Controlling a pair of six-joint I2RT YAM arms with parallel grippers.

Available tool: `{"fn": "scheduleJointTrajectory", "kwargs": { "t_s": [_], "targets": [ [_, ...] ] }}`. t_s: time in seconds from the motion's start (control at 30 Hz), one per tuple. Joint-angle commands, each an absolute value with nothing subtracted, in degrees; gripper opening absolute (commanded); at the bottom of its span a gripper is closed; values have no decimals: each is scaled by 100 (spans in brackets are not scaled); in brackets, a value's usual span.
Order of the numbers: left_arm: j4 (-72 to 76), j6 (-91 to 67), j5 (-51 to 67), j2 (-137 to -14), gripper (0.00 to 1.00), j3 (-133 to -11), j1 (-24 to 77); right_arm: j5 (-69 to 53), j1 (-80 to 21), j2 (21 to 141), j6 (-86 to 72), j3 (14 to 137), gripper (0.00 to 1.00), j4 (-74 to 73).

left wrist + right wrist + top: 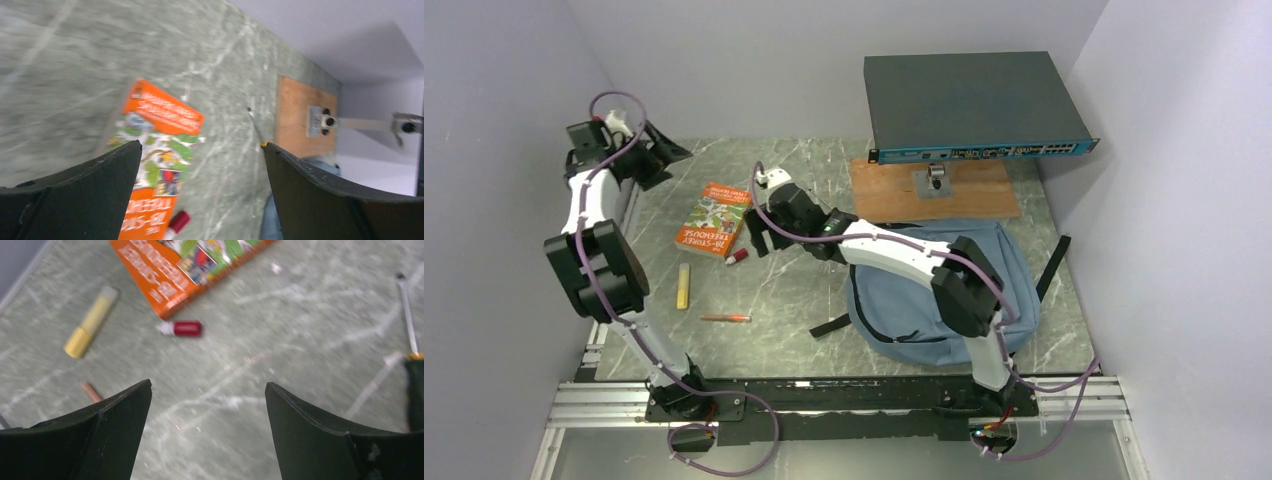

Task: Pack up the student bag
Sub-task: Pick up the book at the corner of the board.

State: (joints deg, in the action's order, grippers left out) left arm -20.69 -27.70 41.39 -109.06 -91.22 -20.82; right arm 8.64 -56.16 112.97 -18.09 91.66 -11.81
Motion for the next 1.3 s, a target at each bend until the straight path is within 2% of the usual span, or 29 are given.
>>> {"fn": "scheduleJointTrajectory", "kwargs": {
  "t_s": [0.0, 0.1, 0.2, 0.33, 0.47, 0.53, 0.6, 0.7, 0.9, 1.03, 1.27],
  "targets": [
    [-3050, -1590, 3585, -11158, 100, -9010, -2360, 110, -5619, 12038, -2089, 10152, 87, -323],
    [-3272, -1157, 3158, -11496, 100, -9168, -2377, 61, -5616, 12621, -2271, 10842, 87, -374],
    [-3821, -932, 3209, -12063, 100, -9760, -2367, 104, -5572, 13112, -2584, 11335, 87, -399],
    [-3615, -1067, 3263, -12431, 99, -9787, -2373, 69, -5404, 13578, -3096, 11637, 87, -291],
    [-3652, -1235, 3456, -12697, 93, -9872, -2318, -201, -5204, 13918, -3500, 11791, 86, -121],
    [-3482, -1437, 3622, -12721, 84, -9713, -2257, -302, -5125, 14061, -3608, 11815, 84, -49],
    [-3515, -1553, 3850, -12795, 79, -9726, -2132, -368, -5072, 14186, -3670, 11771, 81, 208],
    [-3507, -1599, 3964, -12762, 79, -9654, -1849, -479, -5007, 14514, -3778, 12029, 73, 209],
    [-3657, -1473, 3632, -12554, 75, -9655, -1154, -458, -4992, 14952, -3818, 12383, 54, 152],
    [-3668, -1393, 3582, -12464, 67, -9610, -818, -414, -4967, 14824, -3687, 12029, 41, 269],
    [-3698, -1529, 4046, -12394, 54, -9575, -795, -89, -4890, 14407, -3187, 11599, 41, -147]
  ]
}}
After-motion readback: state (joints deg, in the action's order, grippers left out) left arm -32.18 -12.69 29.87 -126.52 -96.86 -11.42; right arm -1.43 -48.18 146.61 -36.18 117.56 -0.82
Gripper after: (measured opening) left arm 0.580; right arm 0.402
